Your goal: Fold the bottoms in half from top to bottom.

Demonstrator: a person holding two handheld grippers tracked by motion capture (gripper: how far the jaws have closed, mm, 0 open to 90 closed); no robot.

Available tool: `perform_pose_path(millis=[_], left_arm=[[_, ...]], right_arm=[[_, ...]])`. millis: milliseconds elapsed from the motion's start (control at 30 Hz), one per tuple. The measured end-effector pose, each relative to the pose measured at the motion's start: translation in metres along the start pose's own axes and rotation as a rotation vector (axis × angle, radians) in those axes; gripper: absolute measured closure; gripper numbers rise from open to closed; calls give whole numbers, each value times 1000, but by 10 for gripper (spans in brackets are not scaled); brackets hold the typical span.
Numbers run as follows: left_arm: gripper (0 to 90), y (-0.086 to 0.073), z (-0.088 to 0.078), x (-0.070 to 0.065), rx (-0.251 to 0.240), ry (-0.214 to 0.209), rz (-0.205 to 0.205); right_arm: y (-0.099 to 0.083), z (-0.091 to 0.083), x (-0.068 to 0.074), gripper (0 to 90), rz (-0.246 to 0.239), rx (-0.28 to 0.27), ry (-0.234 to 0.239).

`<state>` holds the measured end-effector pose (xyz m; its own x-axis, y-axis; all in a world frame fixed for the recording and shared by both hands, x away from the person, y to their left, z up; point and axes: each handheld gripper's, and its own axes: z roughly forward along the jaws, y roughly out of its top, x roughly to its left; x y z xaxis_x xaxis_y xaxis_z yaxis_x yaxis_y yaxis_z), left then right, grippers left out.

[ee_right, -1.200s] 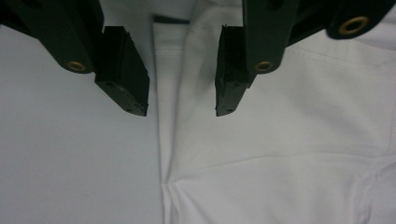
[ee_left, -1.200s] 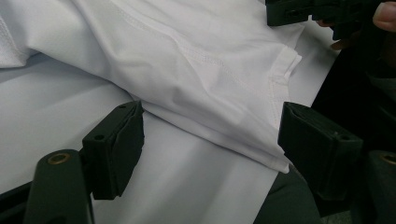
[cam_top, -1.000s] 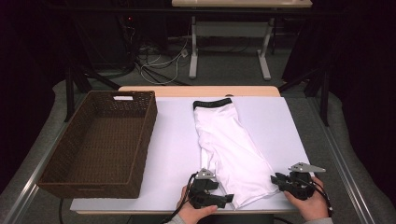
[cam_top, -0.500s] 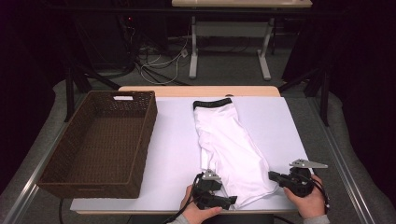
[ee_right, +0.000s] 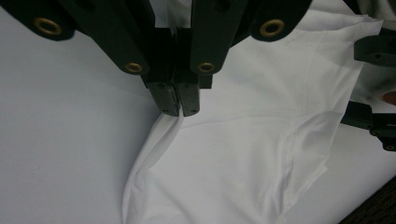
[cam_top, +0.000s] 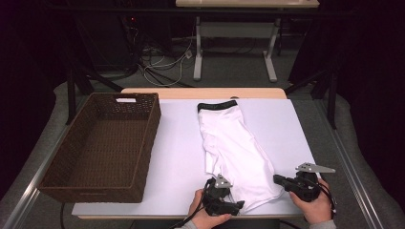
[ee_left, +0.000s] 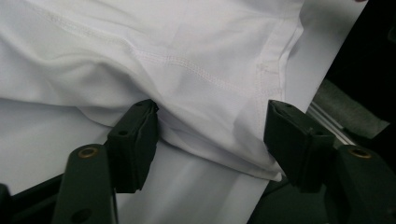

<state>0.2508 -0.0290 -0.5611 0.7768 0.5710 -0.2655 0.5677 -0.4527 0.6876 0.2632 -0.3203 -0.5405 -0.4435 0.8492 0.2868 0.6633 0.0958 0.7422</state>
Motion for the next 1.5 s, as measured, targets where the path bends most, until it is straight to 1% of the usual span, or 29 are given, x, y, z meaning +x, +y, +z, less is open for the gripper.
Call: perform_pose_path(millis=[33,67,133,200,233,267,300,333,367,400,433,500,533,600,700,800,833,867,900,967,1000,1133,1267,1300,1333,1400,1433,1467,1500], left_arm=[[393,0,0,-1,5,20,32],[422,0,1,-3,7,33,42],[468,0,2,-5,12,60,91],[505,0,2,-7,17,78,112],[538,0,2,-7,24,95,143],[577,0,3,-8,19,100,150],[587,1,4,-9,18,102,159],[601,1,4,-9,18,96,158],[622,1,5,-9,13,91,158],[656,1,5,-9,8,87,155],[690,1,6,-8,9,88,176],[756,1,6,-8,5,73,174],[792,1,7,-8,3,59,164],[866,1,7,-8,1,53,175],[877,2,7,-5,2,27,143],[883,3,5,0,0,-10,89],[884,3,4,2,0,-16,85],[885,3,3,3,-4,-17,78],[885,3,1,3,-10,-22,68],[885,4,-4,5,-20,-28,70],[886,4,-6,4,-29,-29,65],[886,6,-18,7,-45,-28,78],[886,7,-30,13,-55,-24,65],[886,7,-34,14,-56,-23,71],[886,7,-37,15,-59,-19,68],[886,8,-43,17,-65,-24,68],[886,8,-46,18,-71,-25,68],[886,8,-49,20,-76,-28,68],[886,7,-52,20,-73,-28,65]], right_arm=[[0,0,0,890,-1,-1,0],[0,0,0,889,0,-1,-3],[0,1,0,889,-7,-2,-5],[0,2,-1,889,-17,-7,-2],[0,2,-1,889,-19,-10,-1],[0,3,-1,889,-22,-9,-4],[0,3,-2,889,-19,-9,-1],[0,4,-1,889,-10,-12,-3],[0,3,-2,889,-20,-4,-3],[0,4,-2,890,-16,-6,0],[0,4,-1,889,-11,-4,2],[0,4,-1,889,-24,-3,-9],[1,4,-1,889,-23,-3,-8],[1,5,0,890,-22,-3,-5],[0,5,-1,889,-24,-10,-5],[1,4,-1,890,-19,-8,-4],[1,4,0,889,-11,-15,6],[1,4,-1,889,-21,-18,2],[1,3,-1,890,-13,-20,8],[1,2,0,890,-7,-26,7],[1,2,0,890,-14,-28,7],[3,0,5,890,-15,-45,22],[4,0,12,890,-30,-45,38],[4,0,13,890,-35,-46,36],[4,0,15,890,-43,-47,47],[5,1,18,890,-51,-49,51],[5,2,20,890,-55,-53,63],[5,2,23,890,-60,-45,59],[5,3,25,890,-64,-44,69]])
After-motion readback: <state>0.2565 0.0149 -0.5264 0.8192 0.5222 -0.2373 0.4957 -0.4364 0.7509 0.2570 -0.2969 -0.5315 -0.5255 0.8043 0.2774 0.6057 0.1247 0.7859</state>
